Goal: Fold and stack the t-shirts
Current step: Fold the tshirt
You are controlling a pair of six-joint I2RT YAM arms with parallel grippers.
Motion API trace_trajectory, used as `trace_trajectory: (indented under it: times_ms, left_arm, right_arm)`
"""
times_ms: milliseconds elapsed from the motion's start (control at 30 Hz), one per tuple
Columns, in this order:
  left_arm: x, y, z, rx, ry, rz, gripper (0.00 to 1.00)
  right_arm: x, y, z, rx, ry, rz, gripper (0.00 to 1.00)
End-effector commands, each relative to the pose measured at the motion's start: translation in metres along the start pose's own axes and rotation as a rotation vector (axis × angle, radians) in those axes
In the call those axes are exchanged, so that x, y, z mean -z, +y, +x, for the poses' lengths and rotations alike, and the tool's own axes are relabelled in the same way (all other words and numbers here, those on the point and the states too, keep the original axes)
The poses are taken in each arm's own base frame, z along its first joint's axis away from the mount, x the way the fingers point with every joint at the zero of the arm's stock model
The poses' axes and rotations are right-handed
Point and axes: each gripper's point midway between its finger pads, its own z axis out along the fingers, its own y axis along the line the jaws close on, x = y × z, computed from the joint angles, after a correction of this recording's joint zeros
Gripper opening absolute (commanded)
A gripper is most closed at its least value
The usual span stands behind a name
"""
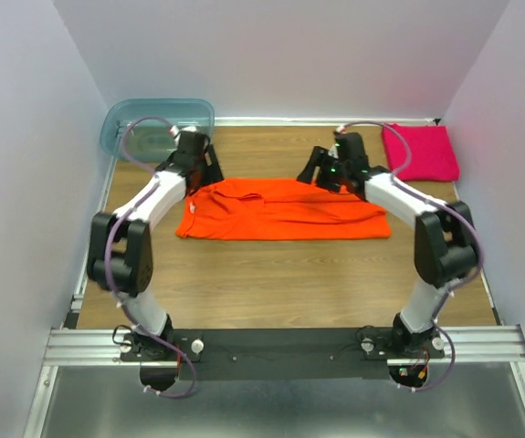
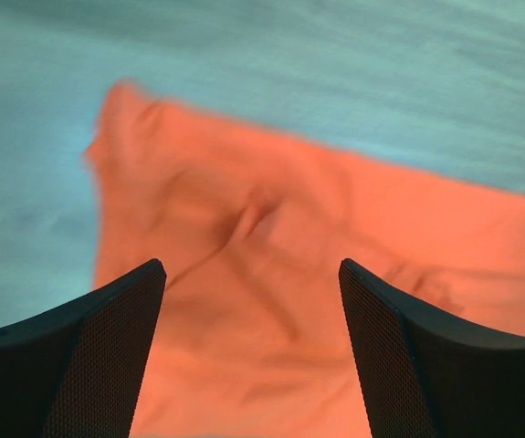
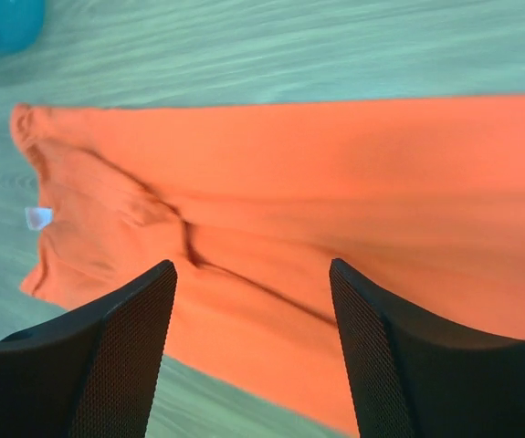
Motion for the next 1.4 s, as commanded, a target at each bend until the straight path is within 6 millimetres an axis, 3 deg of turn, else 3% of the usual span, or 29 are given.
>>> trace_trajectory:
  times_ms: [0,33,100,133,200,233,300,400,500,767,1133,1367]
  left_arm:
    - [0.043,0.047,0.01,0.085,-0.027,-0.103,0.84]
    - [0.045,0.061,0.033,0.112,0.012,-0.138,0.84]
    - [0.062,0.079,0.044,0.145,0.009,-0.177,0.82]
    - [0.065,0.09,0.065,0.154,0.044,-0.205,0.82]
    - [0.079,0.097,0.073,0.202,0.029,-0.217,0.81]
    - [0.083,0.102,0.082,0.22,0.042,-0.23,0.8]
    - [0.088,0.109,0.101,0.255,0.056,-0.233,0.79]
    - [0.088,0.112,0.122,0.276,0.096,-0.226,0.79]
    - [0.085,0.112,0.135,0.285,0.123,-0.214,0.8]
    - [0.068,0.122,0.137,0.317,0.104,-0.259,0.77]
    - [0.045,0.12,0.126,0.414,0.085,-0.203,0.73]
    - [0.037,0.123,0.119,0.433,0.076,-0.204,0.67]
  right_arm:
    - [0.057,-0.068,-0.004,-0.02,-0.017,0.169,0.77]
    - [0.064,-0.088,0.015,-0.051,0.016,0.203,0.78]
    - [0.092,-0.104,0.009,-0.109,-0.027,0.223,0.8]
    - [0.099,-0.117,0.024,-0.136,-0.006,0.248,0.8]
    - [0.113,-0.131,0.034,-0.186,-0.001,0.28,0.81]
    - [0.126,-0.139,0.03,-0.232,-0.033,0.284,0.81]
    - [0.142,-0.163,0.045,-0.322,-0.03,0.331,0.81]
    - [0.157,-0.187,0.062,-0.405,-0.034,0.384,0.81]
    - [0.168,-0.204,0.063,-0.449,-0.056,0.412,0.81]
    - [0.167,-0.224,0.081,-0.523,-0.018,0.44,0.8]
    - [0.156,-0.234,0.082,-0.594,-0.042,0.404,0.77]
    - [0.146,-0.241,0.087,-0.624,-0.054,0.405,0.66]
